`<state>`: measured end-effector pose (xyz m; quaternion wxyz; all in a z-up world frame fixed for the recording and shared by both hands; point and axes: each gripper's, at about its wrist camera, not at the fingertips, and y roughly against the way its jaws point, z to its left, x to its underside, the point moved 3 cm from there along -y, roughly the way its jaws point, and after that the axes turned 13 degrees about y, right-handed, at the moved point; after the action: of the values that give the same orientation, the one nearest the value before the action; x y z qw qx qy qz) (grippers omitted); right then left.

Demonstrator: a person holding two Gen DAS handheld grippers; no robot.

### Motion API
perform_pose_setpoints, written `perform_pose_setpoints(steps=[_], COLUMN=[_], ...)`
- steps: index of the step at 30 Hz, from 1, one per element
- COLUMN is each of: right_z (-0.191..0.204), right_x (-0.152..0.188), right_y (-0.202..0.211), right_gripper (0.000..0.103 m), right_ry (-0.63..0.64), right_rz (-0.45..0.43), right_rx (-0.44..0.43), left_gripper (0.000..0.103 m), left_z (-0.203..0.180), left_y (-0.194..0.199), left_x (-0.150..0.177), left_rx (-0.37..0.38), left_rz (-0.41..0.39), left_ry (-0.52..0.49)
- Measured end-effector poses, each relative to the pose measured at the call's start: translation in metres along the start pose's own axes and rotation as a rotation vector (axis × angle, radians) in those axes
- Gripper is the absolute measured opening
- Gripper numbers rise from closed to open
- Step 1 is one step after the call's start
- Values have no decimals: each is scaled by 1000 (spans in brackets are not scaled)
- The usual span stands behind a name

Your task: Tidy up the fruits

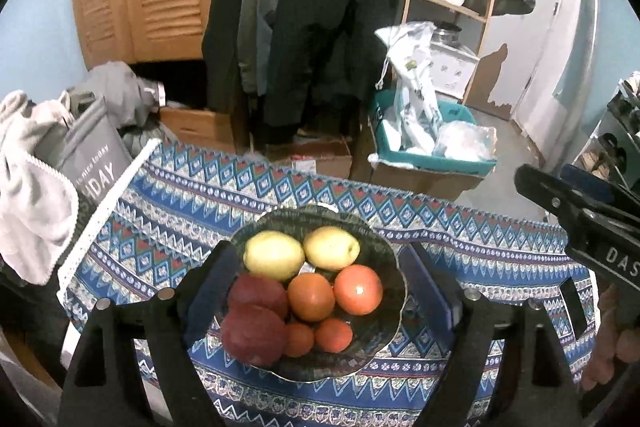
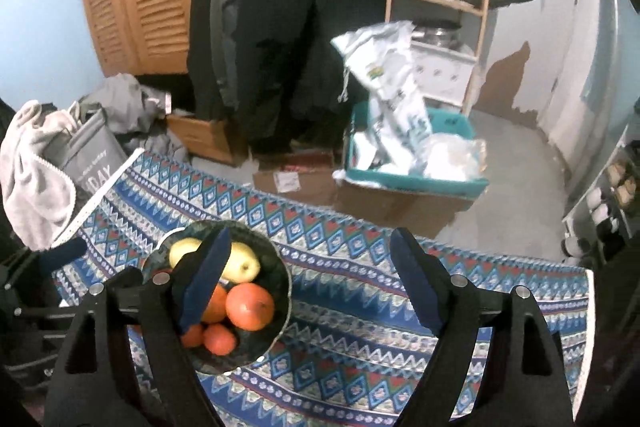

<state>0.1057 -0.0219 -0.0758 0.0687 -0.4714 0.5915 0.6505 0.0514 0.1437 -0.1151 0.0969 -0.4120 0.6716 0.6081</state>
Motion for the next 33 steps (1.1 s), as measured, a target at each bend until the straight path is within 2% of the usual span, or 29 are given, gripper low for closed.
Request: perform_pose_setpoints(steps=[8,16,26,33], right_z=[-20,-35,-59,-75], right_x=[4,10,24,39], right_y=[39,72,120,130], right_gripper=[85,85,86,86], right_ry=[-22,-25,-36,-23], right_rz=[-55,-104,-189,-201], right_rx=[43,93,160,235], left_gripper=[89,100,102,102], left_z=[-16,-37,-60,-75], left_y=[36,64,90,99], left_x=[-10,-14,-12,-9], left_rx=[32,67,90,94], left_rz=[-74,-139,-188,-199], left_ry=[-24,-50,-85,-106])
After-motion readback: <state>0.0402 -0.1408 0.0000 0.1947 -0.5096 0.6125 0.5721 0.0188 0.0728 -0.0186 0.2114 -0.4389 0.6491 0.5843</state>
